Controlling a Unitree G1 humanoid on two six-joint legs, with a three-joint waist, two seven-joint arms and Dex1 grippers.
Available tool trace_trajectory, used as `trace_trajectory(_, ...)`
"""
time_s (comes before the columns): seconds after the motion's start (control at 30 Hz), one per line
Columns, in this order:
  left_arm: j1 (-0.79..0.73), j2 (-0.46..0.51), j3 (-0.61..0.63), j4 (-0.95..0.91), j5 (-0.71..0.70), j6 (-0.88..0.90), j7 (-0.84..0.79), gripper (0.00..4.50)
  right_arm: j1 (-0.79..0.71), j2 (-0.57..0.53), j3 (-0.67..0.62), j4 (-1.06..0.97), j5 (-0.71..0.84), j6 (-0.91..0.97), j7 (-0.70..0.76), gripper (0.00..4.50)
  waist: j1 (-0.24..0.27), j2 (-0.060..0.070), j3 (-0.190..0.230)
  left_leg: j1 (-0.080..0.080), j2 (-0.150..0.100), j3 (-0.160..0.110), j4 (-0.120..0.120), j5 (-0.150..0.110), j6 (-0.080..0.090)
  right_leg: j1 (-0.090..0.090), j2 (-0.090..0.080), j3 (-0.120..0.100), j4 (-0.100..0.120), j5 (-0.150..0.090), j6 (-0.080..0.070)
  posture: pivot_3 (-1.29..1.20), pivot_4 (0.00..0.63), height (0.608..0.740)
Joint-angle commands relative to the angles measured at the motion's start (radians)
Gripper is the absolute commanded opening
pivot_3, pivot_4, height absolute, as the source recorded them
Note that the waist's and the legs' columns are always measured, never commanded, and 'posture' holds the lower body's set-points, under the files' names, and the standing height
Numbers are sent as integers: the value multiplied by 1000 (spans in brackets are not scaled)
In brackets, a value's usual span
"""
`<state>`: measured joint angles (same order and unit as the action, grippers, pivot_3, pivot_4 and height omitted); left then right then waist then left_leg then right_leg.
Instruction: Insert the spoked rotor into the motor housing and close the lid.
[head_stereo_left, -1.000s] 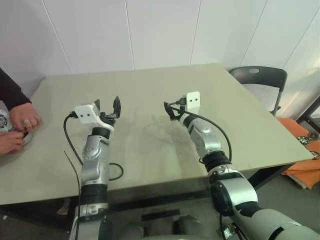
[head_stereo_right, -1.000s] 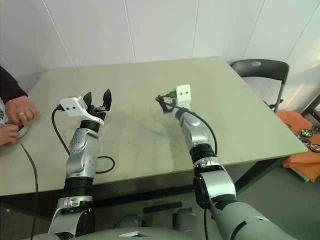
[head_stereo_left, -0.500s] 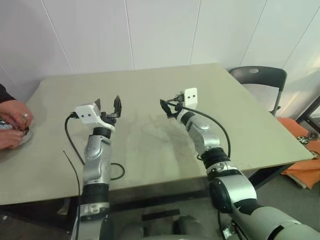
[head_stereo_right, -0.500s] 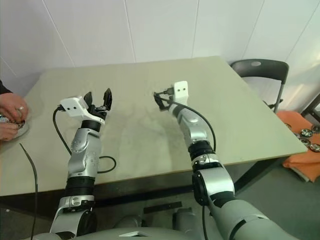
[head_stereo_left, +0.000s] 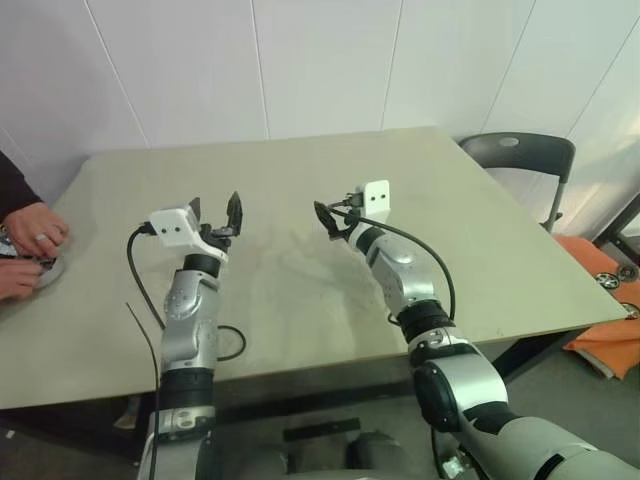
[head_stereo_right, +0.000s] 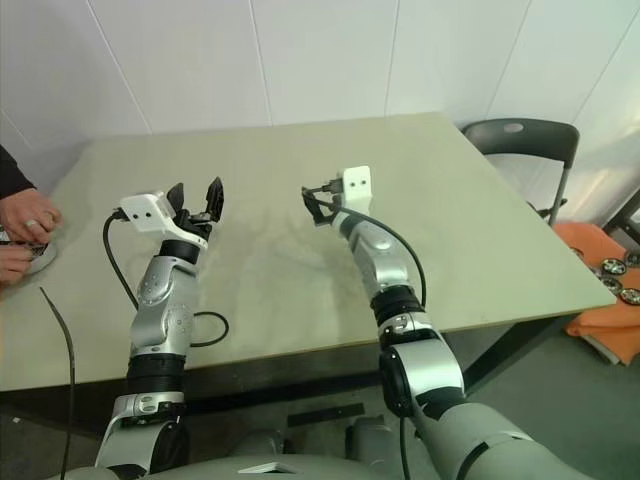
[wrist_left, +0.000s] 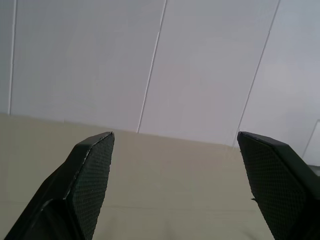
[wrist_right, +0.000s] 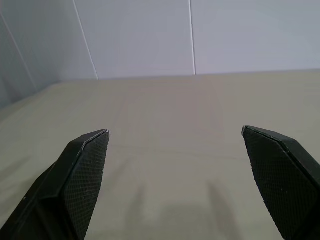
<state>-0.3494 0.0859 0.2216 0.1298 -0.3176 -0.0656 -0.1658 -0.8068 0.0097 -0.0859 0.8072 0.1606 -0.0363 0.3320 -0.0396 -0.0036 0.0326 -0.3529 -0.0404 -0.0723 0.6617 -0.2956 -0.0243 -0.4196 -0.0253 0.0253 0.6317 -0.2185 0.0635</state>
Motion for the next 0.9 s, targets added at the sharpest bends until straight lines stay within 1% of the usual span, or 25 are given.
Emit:
trace_trajectory(0.03, -6, 6, 11, -42, -7, 3, 11, 4184, -6, 2, -8, -45, 9, -10, -13, 4439, 0, 0, 0, 0, 0, 0, 0, 0, 0, 0, 0, 0, 0, 0, 0, 0, 0, 740)
trace_trajectory(0.17, -20, 0, -9, -39, 0, 6, -1, 4184, -5, -5, -10, -52, 7, -13, -19, 4439, 0, 0, 0, 0, 0, 0, 0, 0, 0, 0, 0, 0, 0, 0, 0, 0, 0, 740)
trace_trajectory(0.3, -26, 1, 3, -24, -5, 2, 3, 4184, 2, 2, -7, -56, 8, -12, -25, 4439, 0, 0, 0, 0, 0, 0, 0, 0, 0, 0, 0, 0, 0, 0, 0, 0, 0, 740)
trace_trajectory(0.43, -28, 3, -12, -31, -8, 19, -18, 4184, 9, -5, -3, -72, 2, -7, -31, 4439, -1, 0, 0, 0, 0, 0, 0, 0, 0, 0, 0, 0, 0, 0, 0, 0, 0, 740)
trace_trajectory(0.53, -11, -13, -12, -34, -12, 11, -16, 4184, 11, -13, -4, -43, -6, -14, -38, 4439, -1, 0, 0, 0, 0, 0, 0, 0, 0, 0, 0, 0, 0, 0, 0, 0, 0, 740)
trace_trajectory(0.67, 9, -36, -20, -38, -3, -2, -9, 4184, 44, -16, 19, -97, -12, -3, -17, 4439, 0, 0, 0, 0, 0, 0, 0, 0, 0, 0, 0, 0, 0, 0, 0, 0, 0, 740)
trace_trajectory(0.83, 23, -67, -16, -4, 17, -56, 5, 4184, 46, -28, 10, -58, -15, -3, -11, 4439, 1, 0, 0, 1, 0, 0, 0, 0, 0, 1, 0, 0, 0, 0, 0, 0, 0, 740)
trace_trajectory(0.9, 32, -79, -20, -6, 15, -66, 4, 4184, 61, -23, 25, -88, -17, -7, 14, 4439, 0, 0, 0, 1, 0, 0, 0, 0, 0, 1, 1, 0, 0, 0, 0, 0, 0, 740)
